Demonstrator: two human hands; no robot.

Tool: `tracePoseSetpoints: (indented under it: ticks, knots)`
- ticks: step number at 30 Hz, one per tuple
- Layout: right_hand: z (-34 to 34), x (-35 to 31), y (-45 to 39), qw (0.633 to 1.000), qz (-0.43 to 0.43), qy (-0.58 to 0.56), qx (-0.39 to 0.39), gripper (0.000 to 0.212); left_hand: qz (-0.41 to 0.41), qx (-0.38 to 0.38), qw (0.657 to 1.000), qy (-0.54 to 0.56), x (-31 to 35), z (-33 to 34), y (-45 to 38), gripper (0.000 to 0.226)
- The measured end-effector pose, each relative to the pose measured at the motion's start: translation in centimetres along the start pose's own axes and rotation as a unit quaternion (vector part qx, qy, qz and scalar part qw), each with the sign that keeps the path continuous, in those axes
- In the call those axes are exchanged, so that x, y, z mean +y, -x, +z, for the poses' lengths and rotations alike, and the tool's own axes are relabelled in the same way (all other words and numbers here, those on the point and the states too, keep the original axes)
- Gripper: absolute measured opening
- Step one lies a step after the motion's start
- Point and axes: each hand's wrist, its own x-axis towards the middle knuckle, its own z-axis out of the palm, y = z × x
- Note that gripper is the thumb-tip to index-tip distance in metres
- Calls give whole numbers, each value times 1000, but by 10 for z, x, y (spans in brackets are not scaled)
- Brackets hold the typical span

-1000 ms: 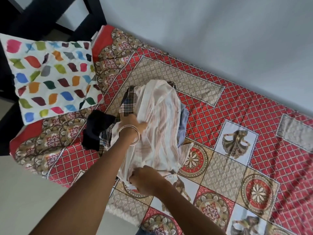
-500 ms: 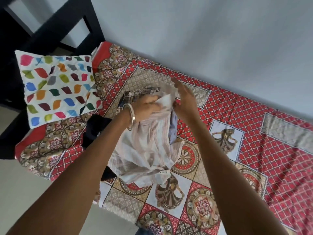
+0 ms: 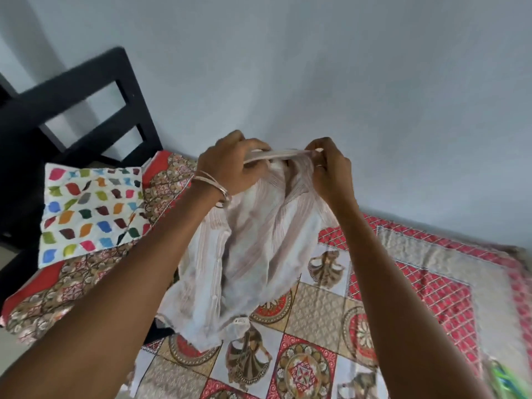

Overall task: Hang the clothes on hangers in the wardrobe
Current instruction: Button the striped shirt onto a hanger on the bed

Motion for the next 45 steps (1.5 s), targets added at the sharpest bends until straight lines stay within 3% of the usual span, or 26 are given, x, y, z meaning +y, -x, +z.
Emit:
tracePoseSetpoints:
  ticks: [5, 7, 9, 14, 17, 19, 21, 23, 26, 28, 31, 35, 39, 41, 43, 45]
  knots:
    - [-68, -14, 5, 992, -69, 89, -62, 35, 39, 28, 996, -79, 63, -40, -12, 29]
    - [-109, -22, 14, 982, -86, 149, -72, 60, 64, 80, 992, -78, 108, -59, -11, 25]
    - [-125, -25, 18, 982, -91, 166, -14, 74, 82, 121, 986, -79, 142, -70, -14, 23]
    - [-160, -36, 45, 967, -108, 164, 162, 61, 89, 220, 971, -5, 208, -83, -4, 23]
    - [-189, -48, 55, 951, -97, 126, 265, 62, 90, 238, 965, 65, 242, -100, -7, 23]
    - [-204, -52, 56, 933, -106, 167, 299, 44, 109, 237, 960, 99, 259, -113, -14, 23]
    - [-221, -57, 55, 913, -144, 210, 318, 23, 135, 242, 950, 145, 279, -127, -13, 26]
    - [-243, -63, 47, 920, -161, 211, 288, 7, 161, 241, 941, 175, 298, -141, -9, 28]
    - [-281, -77, 35, 954, -130, 155, 220, 28, 189, 225, 952, 80, 301, -159, -9, 28]
    - [-311, -85, 37, 946, -93, 147, 272, 31, 172, 205, 962, -58, 293, -165, -6, 24]
    - [-341, -99, 40, 911, -95, 173, 363, 31, 123, 198, 968, -95, 283, -158, -5, 20]
    - [-345, -107, 44, 888, -100, 317, 318, 25, 69, 252, 946, -192, 267, -121, 2, 27]
    - [-335, -95, 58, 842, -97, 323, 422, 17, -13, 233, 962, -141, 275, -90, 13, 37]
    - [-328, -91, 64, 872, -23, 312, 378, 19, -74, 229, 969, -54, 274, -81, 11, 36]
    - [-330, -71, 74, 907, 101, 337, 230, 20, -91, 89, 991, -36, 262, -66, 14, 32]
    - [-338, -60, 81, 932, 149, 327, 46, 21, -78, -124, 979, -143, 255, -67, 20, 19]
